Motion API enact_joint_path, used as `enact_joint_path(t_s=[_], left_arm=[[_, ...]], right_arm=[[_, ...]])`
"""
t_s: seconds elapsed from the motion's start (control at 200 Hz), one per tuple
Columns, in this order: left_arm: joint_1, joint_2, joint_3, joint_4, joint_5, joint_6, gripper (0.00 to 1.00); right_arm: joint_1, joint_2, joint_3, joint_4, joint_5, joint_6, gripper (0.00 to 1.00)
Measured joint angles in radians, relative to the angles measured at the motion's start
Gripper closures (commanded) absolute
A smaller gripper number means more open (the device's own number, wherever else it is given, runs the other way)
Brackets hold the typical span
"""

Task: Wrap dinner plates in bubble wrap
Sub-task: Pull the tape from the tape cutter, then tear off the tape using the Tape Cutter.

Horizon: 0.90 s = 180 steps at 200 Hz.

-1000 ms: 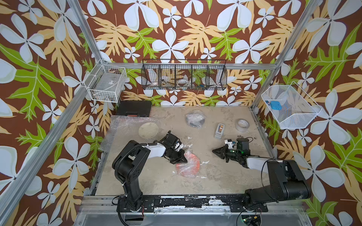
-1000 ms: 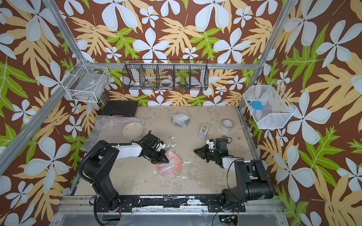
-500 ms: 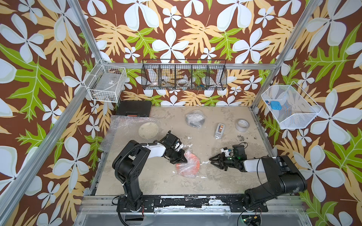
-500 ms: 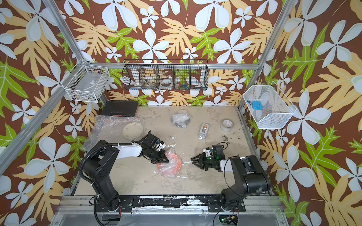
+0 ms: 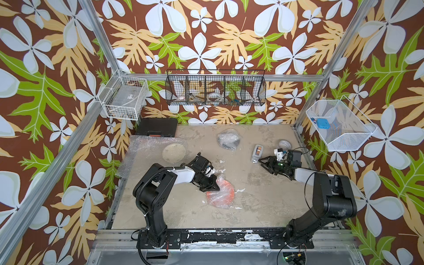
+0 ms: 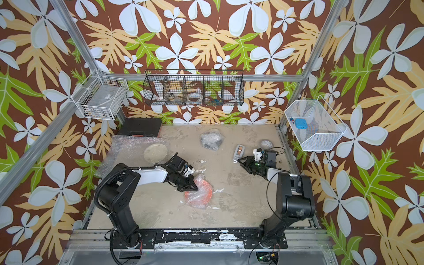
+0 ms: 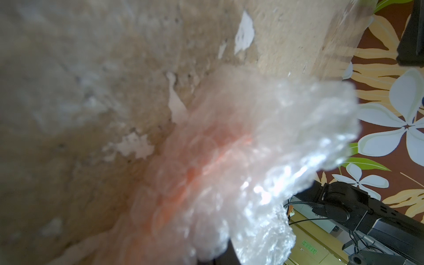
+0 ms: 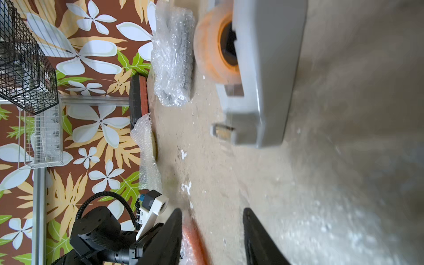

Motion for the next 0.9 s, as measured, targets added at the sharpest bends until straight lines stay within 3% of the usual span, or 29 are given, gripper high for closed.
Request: enact_joint_path(t_s=[0.185,0.54,0.901], left_arm=[[0.0,-0.006,-0.01,0.01,-0.001,0.003,0.95],[0.0,-0.008,-0.014,0.016,-0.002,0.002,0.95],[0.0,-0.017,-0.021,0.018,-0.011,0.002,0.95]], right_arm=[[0.003,0.131,0.023,0.137,-0.048,0.02,0.54],[0.044,0.221,0.074,0.203,-0.105,0.021,0.57],[0.048,0.243,0.102,0.179,-0.117,0.024,0.76]])
